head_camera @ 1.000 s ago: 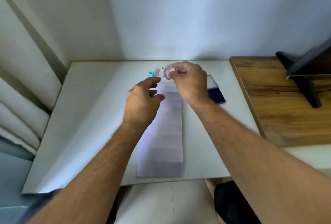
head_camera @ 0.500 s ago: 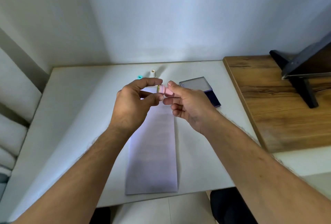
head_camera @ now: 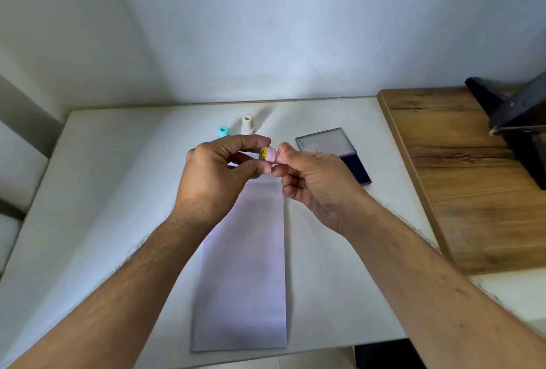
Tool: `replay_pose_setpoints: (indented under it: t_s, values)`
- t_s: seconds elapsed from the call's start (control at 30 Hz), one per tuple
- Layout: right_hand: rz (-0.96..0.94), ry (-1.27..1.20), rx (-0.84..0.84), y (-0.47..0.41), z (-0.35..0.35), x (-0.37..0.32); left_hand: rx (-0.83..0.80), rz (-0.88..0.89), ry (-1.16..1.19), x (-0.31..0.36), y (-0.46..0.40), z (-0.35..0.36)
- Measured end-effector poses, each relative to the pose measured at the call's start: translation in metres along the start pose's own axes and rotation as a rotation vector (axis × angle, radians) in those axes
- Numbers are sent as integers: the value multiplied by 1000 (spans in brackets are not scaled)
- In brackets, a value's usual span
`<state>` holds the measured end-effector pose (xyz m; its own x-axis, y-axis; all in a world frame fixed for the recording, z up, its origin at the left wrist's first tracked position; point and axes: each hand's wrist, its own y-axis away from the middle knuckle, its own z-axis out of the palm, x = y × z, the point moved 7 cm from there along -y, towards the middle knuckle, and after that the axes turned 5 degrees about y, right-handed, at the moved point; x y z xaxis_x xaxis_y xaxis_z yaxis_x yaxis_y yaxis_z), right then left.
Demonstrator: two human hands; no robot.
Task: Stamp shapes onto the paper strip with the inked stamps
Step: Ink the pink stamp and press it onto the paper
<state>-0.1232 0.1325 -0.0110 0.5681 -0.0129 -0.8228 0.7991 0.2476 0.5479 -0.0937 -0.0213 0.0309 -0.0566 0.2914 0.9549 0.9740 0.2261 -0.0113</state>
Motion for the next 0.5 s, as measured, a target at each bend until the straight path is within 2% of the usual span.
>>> replay_pose_setpoints:
  t_s: [0.33, 0.5]
  values:
    - [-102, 35, -101, 2, 13, -6, 7, -69, 100, -7, 4, -16]
    - [-200, 145, -76, 5, 26, -7, 51, -166, 225, -20, 12, -33]
